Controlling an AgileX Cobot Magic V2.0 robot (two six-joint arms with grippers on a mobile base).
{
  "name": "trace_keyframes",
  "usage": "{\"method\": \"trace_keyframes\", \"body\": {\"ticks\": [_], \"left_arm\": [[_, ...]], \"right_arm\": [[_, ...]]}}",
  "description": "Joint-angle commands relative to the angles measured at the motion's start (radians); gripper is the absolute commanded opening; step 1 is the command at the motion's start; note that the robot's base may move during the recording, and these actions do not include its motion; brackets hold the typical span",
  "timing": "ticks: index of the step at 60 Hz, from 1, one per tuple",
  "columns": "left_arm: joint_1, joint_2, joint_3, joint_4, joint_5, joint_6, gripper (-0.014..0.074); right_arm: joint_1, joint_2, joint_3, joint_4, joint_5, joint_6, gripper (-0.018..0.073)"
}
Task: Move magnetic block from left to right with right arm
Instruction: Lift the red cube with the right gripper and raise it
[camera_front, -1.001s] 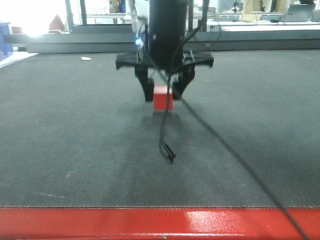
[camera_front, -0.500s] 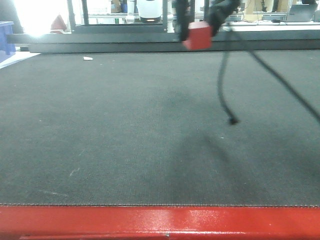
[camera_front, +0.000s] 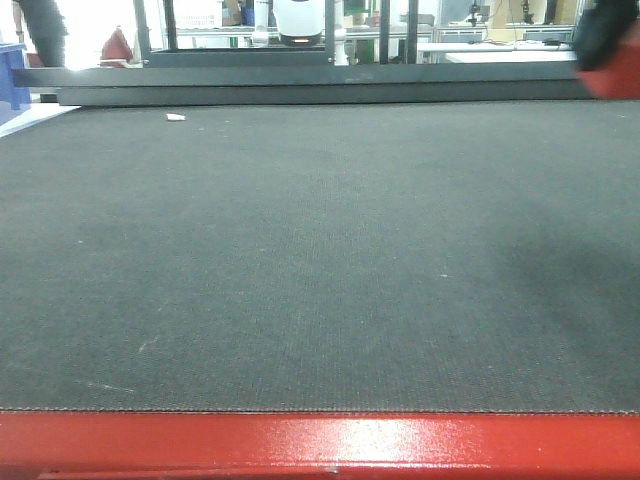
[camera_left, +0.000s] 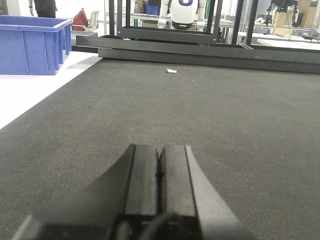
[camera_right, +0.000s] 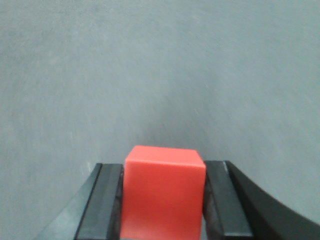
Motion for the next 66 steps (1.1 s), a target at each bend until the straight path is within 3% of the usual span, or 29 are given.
{"method": "trace_keyframes", "body": {"ticks": [1, 15, 27, 38, 66], "left_arm": [[0.001, -0.015, 0.010, 0.000, -0.085, -0.004, -0.0116], [0.001, -0.015, 0.010, 0.000, -0.085, -0.004, -0.0116], [0.001, -0.015, 0.010, 0.000, -0.085, -0.004, -0.0116], [0.001, -0.015, 0.010, 0.000, -0.085, -0.004, -0.0116], [0.001, -0.015, 0.010, 0.000, -0.085, -0.004, -0.0116]], "right_arm": [[-0.008, -0.161, 0.085, -0.013, -0.117, -0.020, 0.0109], [-0.006, -0.564, 0.296, -0.013, -0.111, -0.028, 0.0109], [-0.006, -0.838, 0.334, -0.014, -0.011, -0.055, 0.0109], [-0.006, -0.936, 0.333, -0.017, 0.026, -0.055, 0.0109], [-0.006, -0.943, 0.333, -0.017, 0.024, -0.055, 0.0109]]}}
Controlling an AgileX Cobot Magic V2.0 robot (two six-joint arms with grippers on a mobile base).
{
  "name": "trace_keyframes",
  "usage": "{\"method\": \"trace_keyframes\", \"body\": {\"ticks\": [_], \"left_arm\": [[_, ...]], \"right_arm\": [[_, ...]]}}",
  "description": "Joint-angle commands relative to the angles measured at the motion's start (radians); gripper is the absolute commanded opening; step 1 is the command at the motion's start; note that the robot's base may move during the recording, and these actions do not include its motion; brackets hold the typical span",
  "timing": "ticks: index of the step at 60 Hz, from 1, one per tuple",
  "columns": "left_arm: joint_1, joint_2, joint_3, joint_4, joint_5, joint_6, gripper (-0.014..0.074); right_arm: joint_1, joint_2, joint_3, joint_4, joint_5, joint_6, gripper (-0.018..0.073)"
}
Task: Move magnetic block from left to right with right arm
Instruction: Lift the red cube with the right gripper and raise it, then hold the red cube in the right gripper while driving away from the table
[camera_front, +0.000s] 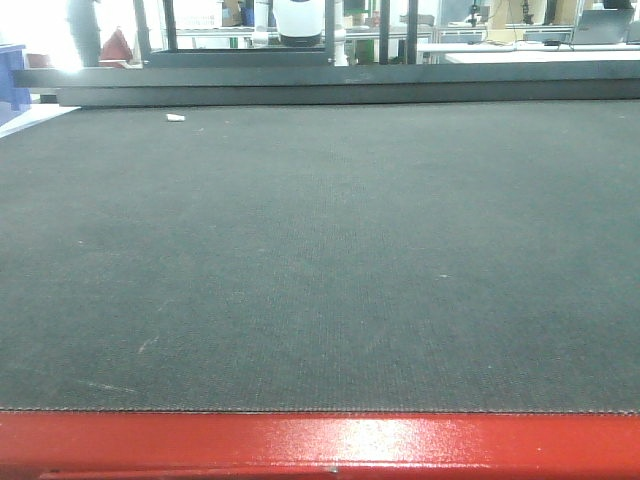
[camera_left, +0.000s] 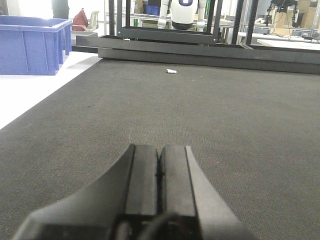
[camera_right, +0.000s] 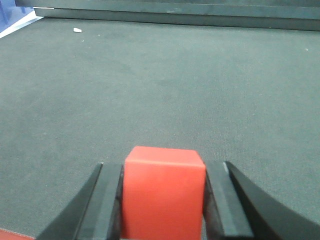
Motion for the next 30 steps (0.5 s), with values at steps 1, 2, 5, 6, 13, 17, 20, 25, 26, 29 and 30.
{"method": "trace_keyframes", "body": {"ticks": [1, 2, 5, 6, 13, 17, 20, 25, 26, 29, 30], "left_arm": [[0.001, -0.015, 0.010, 0.000, -0.085, -0.004, -0.0116], [0.001, -0.015, 0.010, 0.000, -0.085, -0.004, -0.0116], [0.001, -0.015, 0.010, 0.000, -0.085, -0.004, -0.0116], [0.001, -0.015, 0.010, 0.000, -0.085, -0.004, -0.0116], [0.001, -0.015, 0.010, 0.000, -0.085, -0.004, -0.0116], [0.001, -0.015, 0.010, 0.000, -0.085, -0.004, -0.0116], [0.001, -0.015, 0.010, 0.000, -0.085, -0.004, -0.0116], [0.001, -0.015, 0.010, 0.000, -0.085, -0.004, -0.0116], [0.001, -0.015, 0.010, 0.000, -0.085, -0.004, -0.0116], [0.001, -0.015, 0.010, 0.000, -0.085, -0.004, -0.0116], [0.001, -0.015, 0.010, 0.000, -0.085, -0.004, -0.0116]], "right_arm": [[-0.005, 0.013, -0.027, -0.017, -0.079, -0.009, 0.0109], [-0.005, 0.013, -0.027, -0.017, -0.079, -0.009, 0.0109], [-0.005, 0.013, -0.027, -0.017, -0.079, -0.009, 0.0109], [-0.005, 0.013, -0.027, -0.017, -0.079, -0.009, 0.0109], [-0.005, 0.013, -0.027, -0.017, -0.079, -0.009, 0.0109], [-0.005, 0.013, -0.027, -0.017, -0.079, -0.009, 0.0109], [-0.005, 0.013, -0.027, -0.017, -0.079, -0.009, 0.0109], [-0.005, 0.013, -0.027, -0.017, -0.079, -0.009, 0.0109], [-0.005, 0.013, -0.027, -0.017, -0.079, -0.009, 0.0109], [-0.005, 0.013, -0.027, -0.017, -0.079, -0.009, 0.0109], [-0.005, 0.013, -0.027, -0.017, -0.079, -0.009, 0.0109]]}}
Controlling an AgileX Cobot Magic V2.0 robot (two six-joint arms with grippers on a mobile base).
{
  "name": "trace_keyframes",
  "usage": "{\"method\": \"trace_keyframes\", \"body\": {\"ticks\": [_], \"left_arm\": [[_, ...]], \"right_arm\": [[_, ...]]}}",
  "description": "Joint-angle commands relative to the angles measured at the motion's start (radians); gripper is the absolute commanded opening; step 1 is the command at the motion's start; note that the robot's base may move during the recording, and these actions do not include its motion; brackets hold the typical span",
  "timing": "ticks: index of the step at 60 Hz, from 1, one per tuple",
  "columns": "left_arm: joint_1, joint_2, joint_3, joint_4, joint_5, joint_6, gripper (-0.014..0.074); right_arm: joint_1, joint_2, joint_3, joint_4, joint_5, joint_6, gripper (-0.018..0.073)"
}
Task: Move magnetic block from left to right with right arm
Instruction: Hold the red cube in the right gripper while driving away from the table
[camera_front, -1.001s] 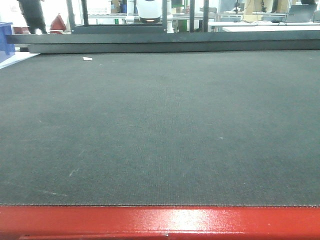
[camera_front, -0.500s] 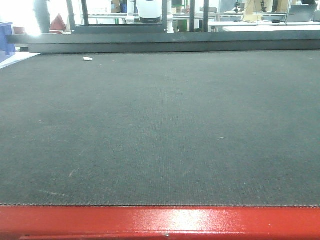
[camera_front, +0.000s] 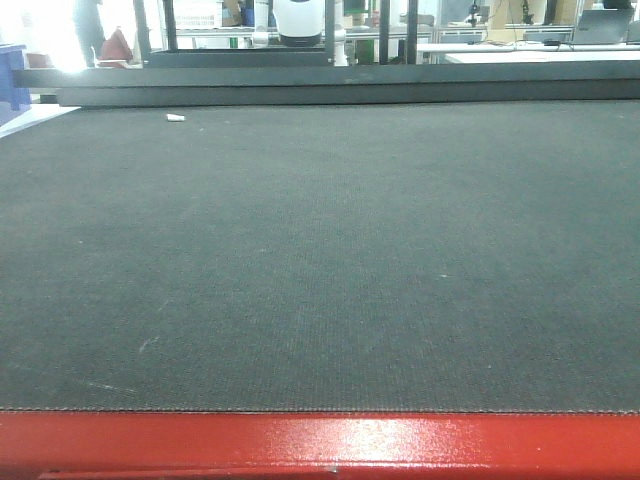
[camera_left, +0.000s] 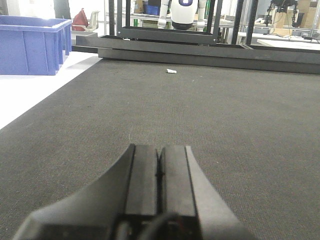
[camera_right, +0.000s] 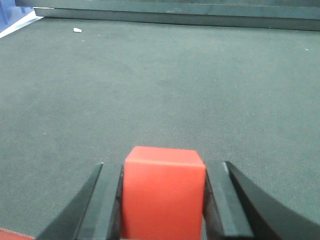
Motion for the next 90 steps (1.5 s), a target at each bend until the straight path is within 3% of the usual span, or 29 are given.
{"method": "trace_keyframes", "body": {"ticks": [1, 90], "left_arm": [[0.001, -0.015, 0.010, 0.000, -0.085, -0.004, -0.0116], [0.003, -0.015, 0.010, 0.000, -0.085, -0.004, -0.0116]], "right_arm": [[-0.005, 0.013, -0.027, -0.017, -0.079, -0.009, 0.0109], [-0.005, 0.013, -0.027, -0.017, -0.078, -0.009, 0.0109]]}}
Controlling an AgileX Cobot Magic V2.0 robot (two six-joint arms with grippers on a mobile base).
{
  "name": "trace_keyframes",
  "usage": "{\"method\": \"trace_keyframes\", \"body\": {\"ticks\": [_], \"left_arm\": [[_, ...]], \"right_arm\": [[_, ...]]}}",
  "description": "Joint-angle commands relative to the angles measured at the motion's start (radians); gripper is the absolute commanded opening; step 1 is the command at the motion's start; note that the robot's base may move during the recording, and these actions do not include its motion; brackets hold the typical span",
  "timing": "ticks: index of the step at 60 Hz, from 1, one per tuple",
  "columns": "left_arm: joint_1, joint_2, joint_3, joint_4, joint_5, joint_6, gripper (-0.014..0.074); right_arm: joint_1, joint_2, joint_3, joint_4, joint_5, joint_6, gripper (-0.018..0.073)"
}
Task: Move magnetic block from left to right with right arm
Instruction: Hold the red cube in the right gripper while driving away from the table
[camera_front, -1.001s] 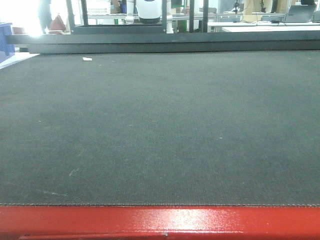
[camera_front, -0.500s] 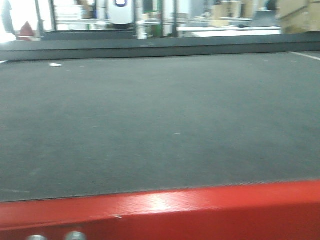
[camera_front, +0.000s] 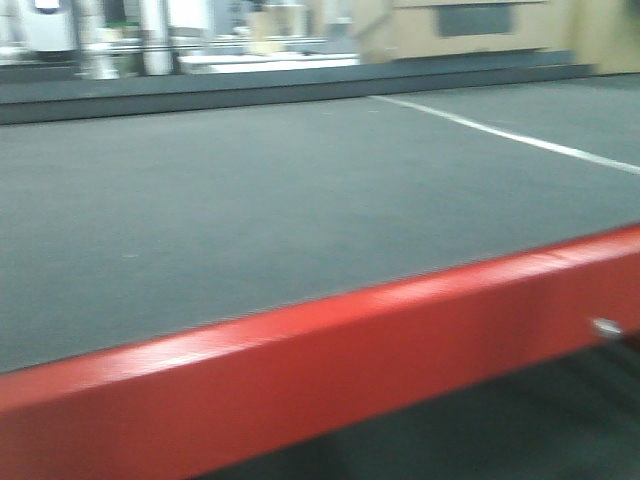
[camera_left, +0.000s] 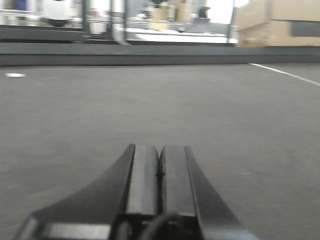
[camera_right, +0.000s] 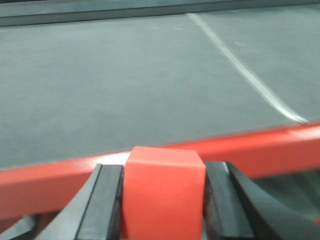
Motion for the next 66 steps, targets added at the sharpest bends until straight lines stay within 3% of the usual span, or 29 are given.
{"method": "trace_keyframes", "body": {"ticks": [1, 66], "left_arm": [[0.001, -0.015, 0.010, 0.000, -0.085, -0.004, -0.0116], [0.001, -0.015, 0.010, 0.000, -0.085, -0.004, -0.0116]], "right_arm": [[-0.005, 0.013, -0.027, -0.017, -0.078, -0.009, 0.0109], [-0.005, 0.013, -0.027, -0.017, -0.078, -0.009, 0.0109]]}}
